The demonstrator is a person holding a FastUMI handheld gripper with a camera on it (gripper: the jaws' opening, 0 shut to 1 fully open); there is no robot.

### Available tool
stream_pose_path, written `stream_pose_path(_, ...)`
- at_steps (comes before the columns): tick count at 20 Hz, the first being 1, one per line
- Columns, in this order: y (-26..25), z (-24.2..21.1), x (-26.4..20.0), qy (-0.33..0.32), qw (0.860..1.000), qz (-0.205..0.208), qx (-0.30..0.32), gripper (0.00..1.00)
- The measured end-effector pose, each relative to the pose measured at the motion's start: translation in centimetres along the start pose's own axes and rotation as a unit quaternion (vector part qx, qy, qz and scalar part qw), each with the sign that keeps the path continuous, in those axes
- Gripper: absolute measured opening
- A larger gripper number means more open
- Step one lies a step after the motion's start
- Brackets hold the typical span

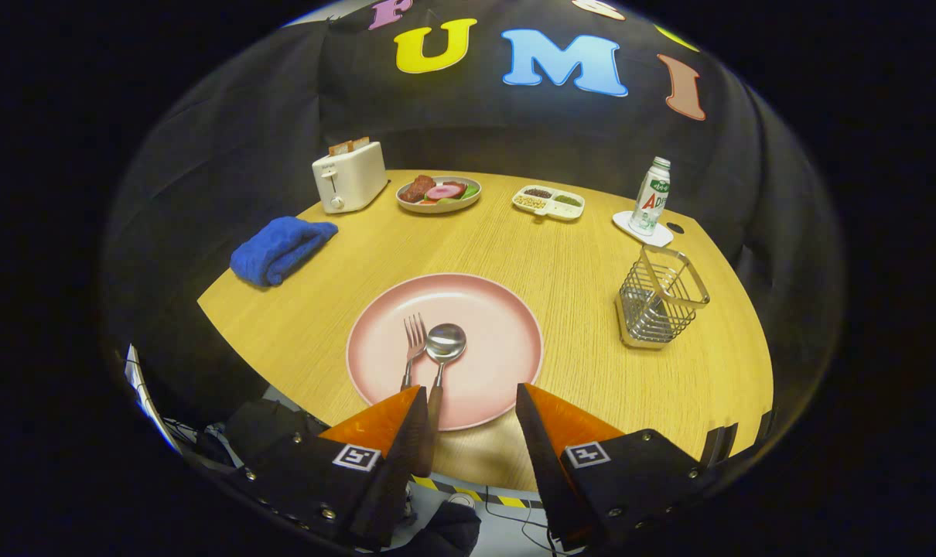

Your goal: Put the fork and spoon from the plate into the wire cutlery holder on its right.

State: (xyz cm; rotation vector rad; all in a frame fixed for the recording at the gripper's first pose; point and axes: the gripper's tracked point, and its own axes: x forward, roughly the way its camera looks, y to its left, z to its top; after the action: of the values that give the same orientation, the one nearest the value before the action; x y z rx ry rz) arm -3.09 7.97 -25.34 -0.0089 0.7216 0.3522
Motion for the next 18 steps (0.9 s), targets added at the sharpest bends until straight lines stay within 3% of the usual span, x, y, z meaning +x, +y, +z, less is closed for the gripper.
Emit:
stream_pose_path(11, 1.3, -4.2, 1.0, 0.065, 0.998, 0.02, -0.008, 0.68)
stream_pose_path(13, 1.5, -4.5, 1.0, 0.074, 0.997, 0.024, 0.0, 0.49)
stream_pose_path(15, 1.5, -4.6, 0.9, 0.081, 0.996, 0.023, -0.003, 0.49)
stream_pose_path(16, 0.9, -5.0, 1.9, 0.075, 0.997, 0.003, -0.006, 0.49)
stream_pose_path(17, 0.7, -4.3, 1.0, 0.074, 0.997, 0.003, -0.006, 0.16)
stream_pose_path(18, 1.2, -4.6, 1.0, 0.076, 0.997, 0.008, -0.003, 0.19)
